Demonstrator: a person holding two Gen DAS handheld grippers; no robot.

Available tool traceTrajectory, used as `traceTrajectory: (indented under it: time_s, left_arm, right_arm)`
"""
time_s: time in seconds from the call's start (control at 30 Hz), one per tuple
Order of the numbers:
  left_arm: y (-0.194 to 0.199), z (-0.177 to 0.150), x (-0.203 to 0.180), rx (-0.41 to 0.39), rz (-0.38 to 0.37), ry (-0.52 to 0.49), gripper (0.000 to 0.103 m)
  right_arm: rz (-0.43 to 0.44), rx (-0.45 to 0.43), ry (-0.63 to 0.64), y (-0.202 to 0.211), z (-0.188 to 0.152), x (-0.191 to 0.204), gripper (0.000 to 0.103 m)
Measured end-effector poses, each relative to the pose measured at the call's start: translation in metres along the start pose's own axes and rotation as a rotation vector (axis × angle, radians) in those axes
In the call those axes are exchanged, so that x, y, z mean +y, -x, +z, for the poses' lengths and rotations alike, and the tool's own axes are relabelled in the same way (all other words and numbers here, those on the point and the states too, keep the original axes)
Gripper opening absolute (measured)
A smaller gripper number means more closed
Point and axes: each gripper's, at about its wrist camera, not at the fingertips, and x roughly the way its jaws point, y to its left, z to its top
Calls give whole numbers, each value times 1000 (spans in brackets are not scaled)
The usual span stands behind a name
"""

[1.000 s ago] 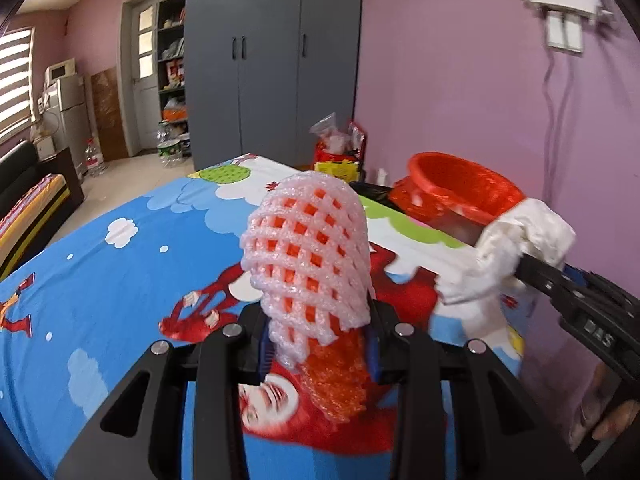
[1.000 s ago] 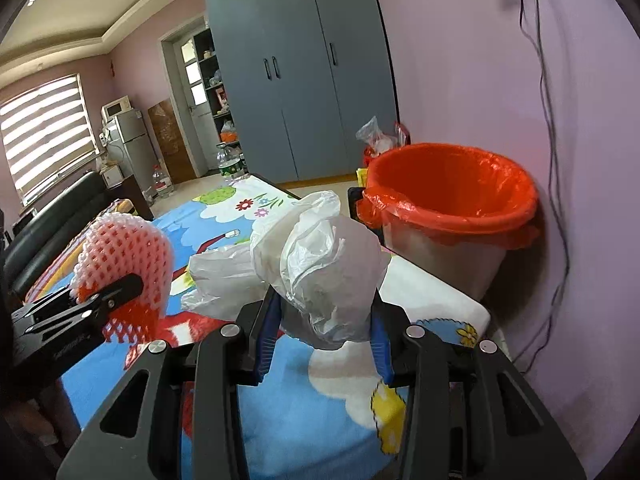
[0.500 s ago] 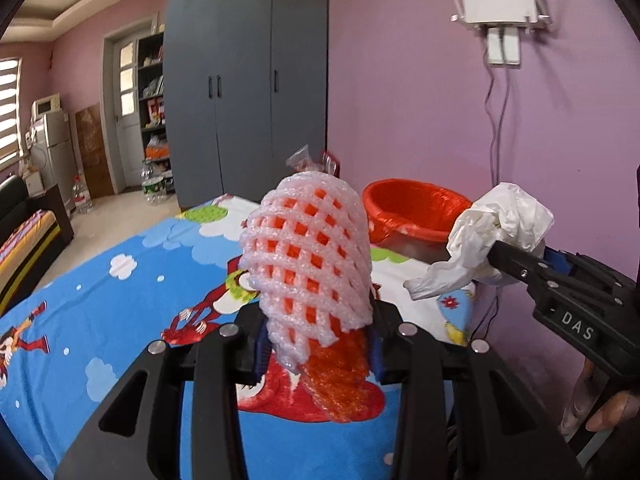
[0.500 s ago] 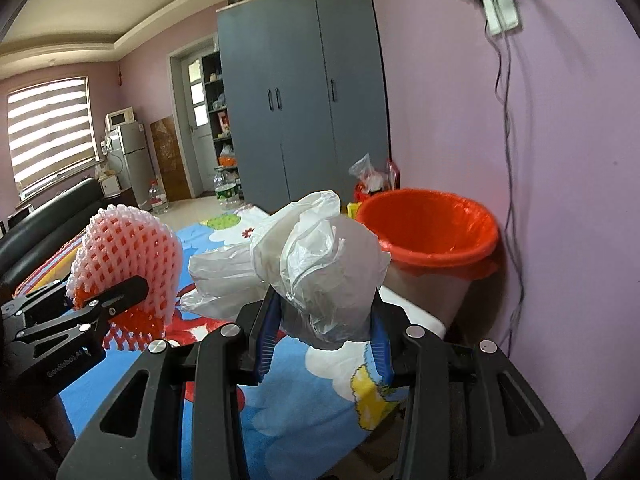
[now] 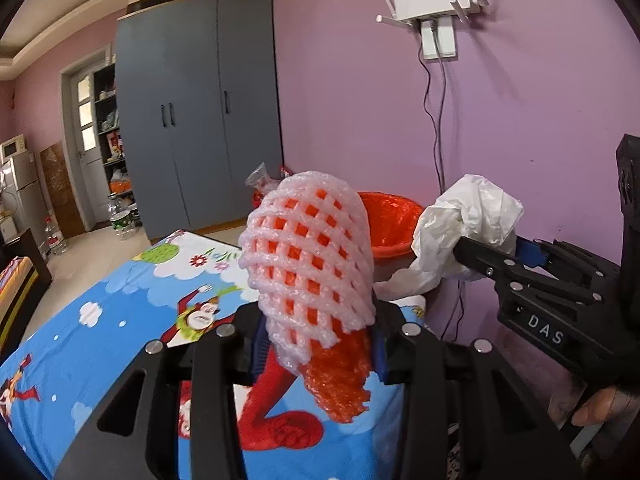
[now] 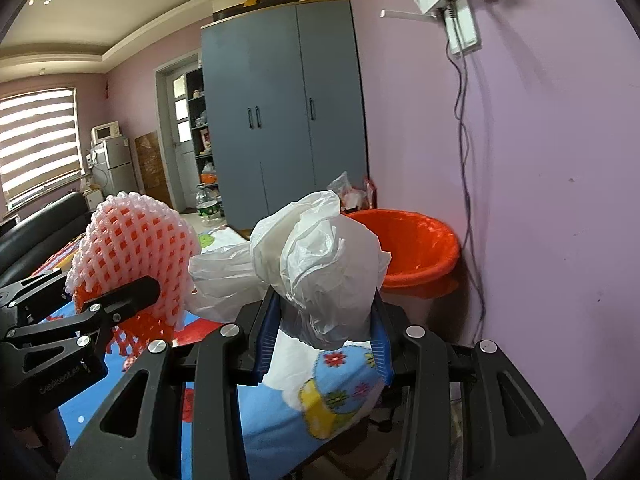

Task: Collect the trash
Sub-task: 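Carry the plastic bag and pink foam net over the bin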

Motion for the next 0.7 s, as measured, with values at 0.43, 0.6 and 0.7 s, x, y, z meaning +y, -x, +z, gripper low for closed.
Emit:
traceTrajectory:
  time_s: [0.43,0.6,0.7]
  left_arm:
    - [-59,49,-12,-1,-86,-17,40]
    - [-88,70,-17,-2,-108,-37,43]
    - [-110,80,-19,0,-113,-50,45]
  right_arm:
    - [-45,-1,-7,-38,26,-36,39]
    - [-63,1,-8,-61,40,-53,40]
    - [-78,5,-12,-80,48,-65,40]
